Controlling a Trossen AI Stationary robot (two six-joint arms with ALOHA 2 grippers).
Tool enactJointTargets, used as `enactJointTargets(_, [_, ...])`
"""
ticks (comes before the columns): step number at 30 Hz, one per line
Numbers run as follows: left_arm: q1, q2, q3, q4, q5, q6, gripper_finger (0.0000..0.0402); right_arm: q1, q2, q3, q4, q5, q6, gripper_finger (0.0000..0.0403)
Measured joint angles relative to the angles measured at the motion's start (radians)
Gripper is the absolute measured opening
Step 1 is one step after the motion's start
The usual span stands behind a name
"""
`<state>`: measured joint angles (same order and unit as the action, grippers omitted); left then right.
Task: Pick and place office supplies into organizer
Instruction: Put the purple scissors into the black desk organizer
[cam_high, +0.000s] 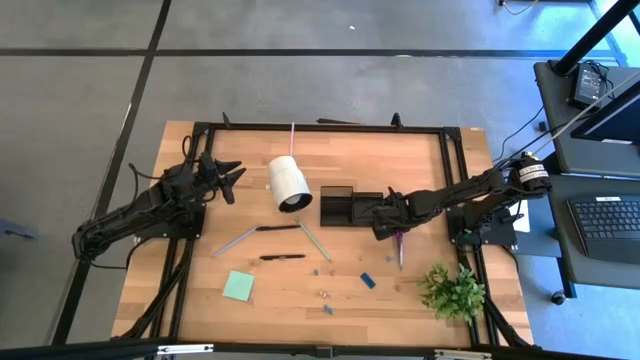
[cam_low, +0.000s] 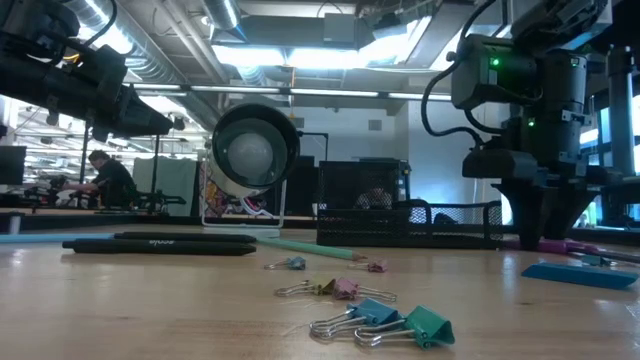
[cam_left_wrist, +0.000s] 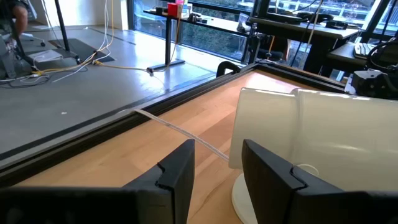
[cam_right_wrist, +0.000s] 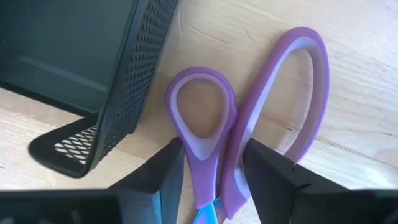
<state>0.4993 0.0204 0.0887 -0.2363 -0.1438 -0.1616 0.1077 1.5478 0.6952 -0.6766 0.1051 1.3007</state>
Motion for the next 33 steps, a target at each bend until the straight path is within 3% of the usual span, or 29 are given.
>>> enactJointTargets(15, [0.000,0.000,0.000,0.000,0.000,0.000,0.0127,0.000,-0.003,0.007,-0.012,0.003,-0.001,0.0131])
enactJointTargets(33, [0.000,0.000,0.000,0.000,-0.001,0.000,0.0127,0.000,-0.118,0.003,-0.077,0.003,0.000,0.0130])
